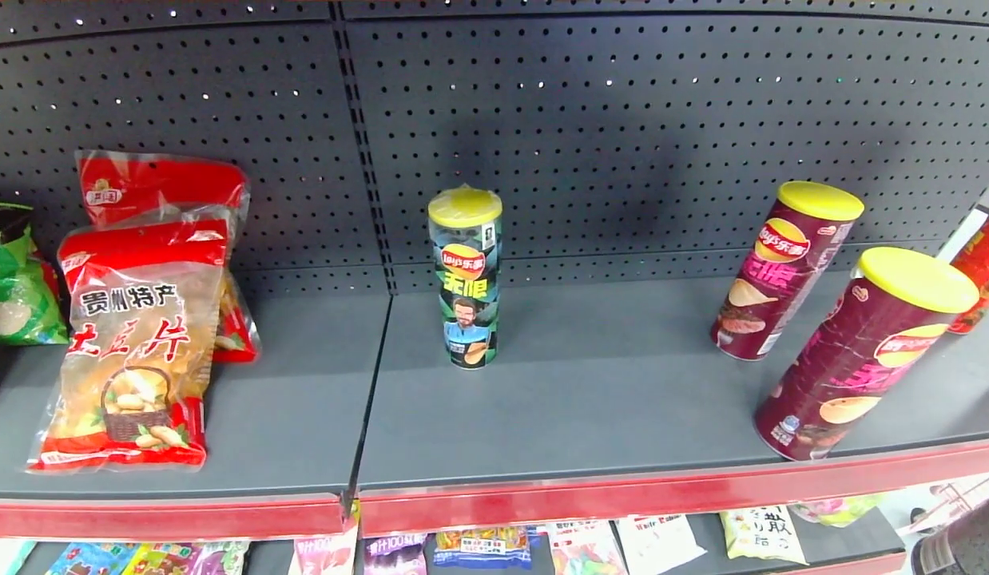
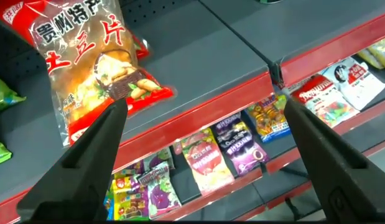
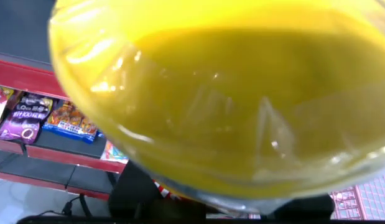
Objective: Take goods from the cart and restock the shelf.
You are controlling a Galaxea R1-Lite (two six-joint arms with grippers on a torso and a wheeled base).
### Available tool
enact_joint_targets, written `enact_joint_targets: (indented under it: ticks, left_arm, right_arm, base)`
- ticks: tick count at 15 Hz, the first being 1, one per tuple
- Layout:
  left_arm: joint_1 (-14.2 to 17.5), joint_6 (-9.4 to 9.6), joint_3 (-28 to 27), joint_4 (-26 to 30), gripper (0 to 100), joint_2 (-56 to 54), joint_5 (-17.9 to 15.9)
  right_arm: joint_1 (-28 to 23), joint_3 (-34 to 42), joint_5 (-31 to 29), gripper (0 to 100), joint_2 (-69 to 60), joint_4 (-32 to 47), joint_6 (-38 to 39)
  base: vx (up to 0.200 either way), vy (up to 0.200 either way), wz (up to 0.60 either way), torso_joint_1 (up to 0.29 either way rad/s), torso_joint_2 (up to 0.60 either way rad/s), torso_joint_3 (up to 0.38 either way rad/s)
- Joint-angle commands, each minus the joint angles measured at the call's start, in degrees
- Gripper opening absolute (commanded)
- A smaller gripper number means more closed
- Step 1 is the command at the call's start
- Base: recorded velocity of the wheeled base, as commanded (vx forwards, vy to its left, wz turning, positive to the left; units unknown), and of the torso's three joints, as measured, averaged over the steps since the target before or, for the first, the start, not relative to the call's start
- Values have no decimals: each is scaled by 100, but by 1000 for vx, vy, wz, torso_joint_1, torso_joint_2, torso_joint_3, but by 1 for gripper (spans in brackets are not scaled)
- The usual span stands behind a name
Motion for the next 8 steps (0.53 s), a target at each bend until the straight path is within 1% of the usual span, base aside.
enact_joint_targets:
  ticks: [1, 2, 3, 4, 5, 6, 7, 8]
  left_arm:
    - [-7, 4, -197, -200, 100, 926, -135]
    - [1, -31, -232, -341, 100, 1269, -293]
    - [1, -31, -250, -780, 100, 1823, -557]
    - [-7, -40, -268, -1246, 100, 2499, -812]
    - [1, -49, -294, -1677, 100, 3115, -1023]
    - [-51, -40, -452, -2020, 100, 3712, -1401]
    - [-280, -40, -804, -2239, 100, 4468, -2227]
    - [-324, -23, -1243, -2424, 100, 5092, -2684]
  right_arm:
    - [-12, 52, -3, 0, -248, 30, 129]
    - [-20, 52, -12, 0, -265, 30, 137]
    - [15, 87, 59, 0, -309, 30, 260]
    - [94, 175, 208, 0, -476, 38, 603]
    - [103, 289, 235, 0, -678, 65, 709]
    - [120, 421, 235, 0, -819, 91, 709]
    - [129, 465, 235, 0, -898, 91, 717]
    - [129, 447, 243, 0, -889, 91, 726]
  base:
    - [0, 0, 0, 0, 0, 0]
    - [0, 0, 0, 0, 0, 0]
    - [0, 0, 0, 0, 0, 0]
    - [0, 0, 0, 0, 0, 0]
    - [0, 0, 0, 0, 0, 0]
    - [0, 0, 0, 0, 0, 0]
    - [0, 0, 0, 0, 0, 0]
    - [0, 0, 0, 0, 0, 0]
